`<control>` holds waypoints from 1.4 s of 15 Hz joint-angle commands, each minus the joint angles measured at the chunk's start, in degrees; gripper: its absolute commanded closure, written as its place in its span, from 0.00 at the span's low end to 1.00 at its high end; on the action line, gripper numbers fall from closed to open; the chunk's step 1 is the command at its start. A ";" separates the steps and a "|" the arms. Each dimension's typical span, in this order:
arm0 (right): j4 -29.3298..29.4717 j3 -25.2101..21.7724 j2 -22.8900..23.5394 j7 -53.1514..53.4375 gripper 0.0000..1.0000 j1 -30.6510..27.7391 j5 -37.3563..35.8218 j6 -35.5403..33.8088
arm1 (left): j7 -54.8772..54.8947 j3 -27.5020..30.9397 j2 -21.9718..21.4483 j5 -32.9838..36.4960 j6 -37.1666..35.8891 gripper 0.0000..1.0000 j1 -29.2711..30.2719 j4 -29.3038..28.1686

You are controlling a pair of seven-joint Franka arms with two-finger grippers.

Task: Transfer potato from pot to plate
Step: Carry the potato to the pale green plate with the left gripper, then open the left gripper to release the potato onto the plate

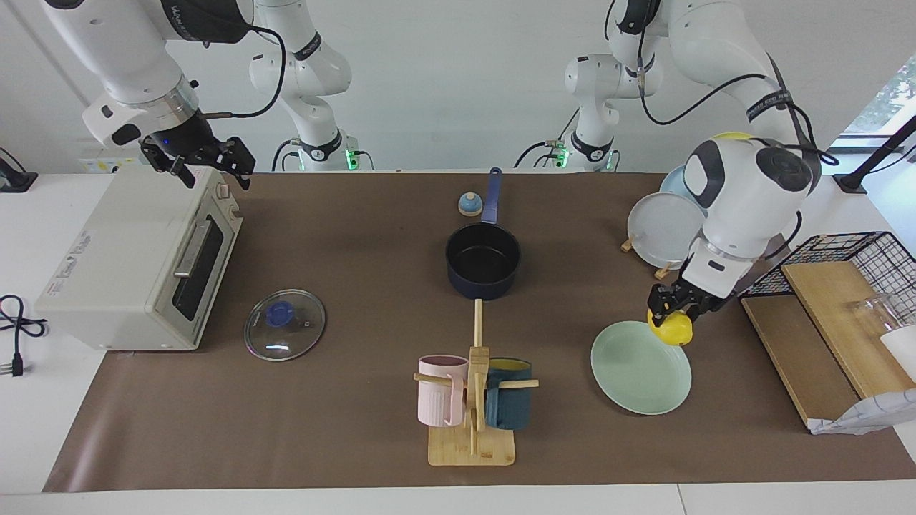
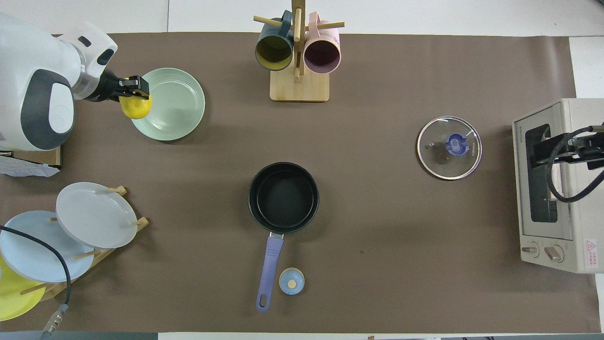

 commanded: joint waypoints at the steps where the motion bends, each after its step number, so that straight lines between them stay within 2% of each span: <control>1: -0.95 -0.46 -0.78 0.71 0.00 0.67 0.88 1.32 | 1.96 -0.72 6.07 0.61 4.46 1.00 0.05 3.45; 5: -1.04 -0.37 -0.87 0.89 0.00 0.50 1.06 1.05 | 1.96 -0.72 7.48 2.01 7.54 1.00 -0.57 2.66; 8: -1.21 -0.29 -0.87 0.72 0.00 0.50 1.15 0.88 | 2.22 -0.72 7.48 4.13 10.44 1.00 -0.92 -1.37; 12: -1.21 -0.38 -0.87 0.80 0.00 0.15 1.15 0.88 | 2.22 -0.72 7.04 4.13 12.90 1.00 -0.92 -3.67; 13: -1.21 -0.29 -0.87 0.80 0.00 0.06 1.15 0.88 | 2.31 -0.72 7.04 4.13 13.00 0.92 -0.92 -3.67; 14: -1.21 -0.29 -0.87 0.80 0.00 -0.03 1.15 0.88 | 2.40 -0.72 7.04 4.13 12.91 0.60 -0.92 -3.67; 15: -1.21 -0.29 -0.87 0.80 0.00 -0.03 1.15 0.88 | 2.48 -0.72 7.04 4.13 13.00 0.02 -0.92 -3.67; 19: -1.21 -0.29 -0.87 0.80 0.00 0.06 1.15 0.88 | 2.83 -0.72 6.00 4.13 11.42 0.00 -0.23 -2.44; 21: -1.21 -0.29 -0.87 0.80 0.00 -0.03 1.15 0.88 | 2.75 -0.55 3.80 3.60 6.17 0.00 0.04 -0.52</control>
